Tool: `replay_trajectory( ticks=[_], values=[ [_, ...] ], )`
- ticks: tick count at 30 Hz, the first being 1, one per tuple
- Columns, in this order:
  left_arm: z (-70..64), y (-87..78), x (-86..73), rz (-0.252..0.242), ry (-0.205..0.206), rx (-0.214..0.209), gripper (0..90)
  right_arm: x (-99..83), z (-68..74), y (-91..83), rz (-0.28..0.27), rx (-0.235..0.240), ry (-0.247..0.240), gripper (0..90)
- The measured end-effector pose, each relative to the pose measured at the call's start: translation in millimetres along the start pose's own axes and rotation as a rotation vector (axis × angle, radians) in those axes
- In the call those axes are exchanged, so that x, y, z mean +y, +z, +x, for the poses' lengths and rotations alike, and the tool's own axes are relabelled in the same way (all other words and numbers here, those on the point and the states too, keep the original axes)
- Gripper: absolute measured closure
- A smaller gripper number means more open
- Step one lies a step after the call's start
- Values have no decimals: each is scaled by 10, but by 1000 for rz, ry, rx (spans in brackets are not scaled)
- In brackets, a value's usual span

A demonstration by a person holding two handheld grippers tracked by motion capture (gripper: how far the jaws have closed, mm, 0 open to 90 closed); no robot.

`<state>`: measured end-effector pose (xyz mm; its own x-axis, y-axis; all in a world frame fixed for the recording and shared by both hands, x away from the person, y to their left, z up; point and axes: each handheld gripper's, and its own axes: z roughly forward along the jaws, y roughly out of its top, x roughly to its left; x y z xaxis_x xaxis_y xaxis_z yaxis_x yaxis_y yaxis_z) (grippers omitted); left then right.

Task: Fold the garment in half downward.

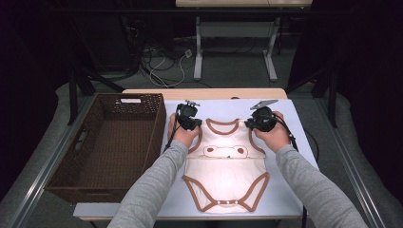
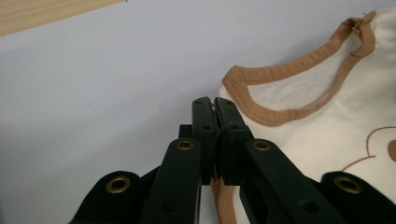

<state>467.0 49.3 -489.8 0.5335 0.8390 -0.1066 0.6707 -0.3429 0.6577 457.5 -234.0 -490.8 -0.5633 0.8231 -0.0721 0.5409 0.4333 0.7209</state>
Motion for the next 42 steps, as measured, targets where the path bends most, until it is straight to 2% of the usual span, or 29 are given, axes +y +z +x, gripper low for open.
replay_trajectory(
  ticks=[4, 8, 12, 15, 17, 22, 25, 29, 32, 36, 42],
  values=[
    [-24, -57, -74, -9, -3, -8, 877, -33, 13, -91, -15, -6, -14, 781],
    [-37, -114, -154, -16, -3, -8, 877, -86, 34, -145, -24, 6, 14, 781],
    [-64, -180, -216, -28, -7, -23, 877, -134, 65, -205, -33, 2, 4, 781],
    [-110, -262, -267, -46, 9, -28, 877, -167, 116, -272, -40, -2, -8, 781],
    [-141, -315, -301, -61, 11, -37, 877, -184, 164, -338, -34, -15, -34, 781],
    [-214, -439, -382, -76, 32, -51, 877, -244, 282, -491, -69, -7, -71, 781],
    [-250, -502, -439, -98, 24, -69, 877, -293, 345, -570, -76, 1, -74, 781],
    [-293, -568, -545, -111, 40, -66, 877, -405, 416, -625, -96, 14, -82, 781],
    [-302, -582, -643, -96, 36, -85, 877, -502, 448, -660, -107, 29, -70, 781],
    [-325, -582, -771, -101, 15, -108, 878, -636, 479, -705, -115, 34, -67, 781],
    [-403, -597, -946, -99, 35, -125, 878, -860, 567, -777, -150, 44, -47, 781]
  ],
)
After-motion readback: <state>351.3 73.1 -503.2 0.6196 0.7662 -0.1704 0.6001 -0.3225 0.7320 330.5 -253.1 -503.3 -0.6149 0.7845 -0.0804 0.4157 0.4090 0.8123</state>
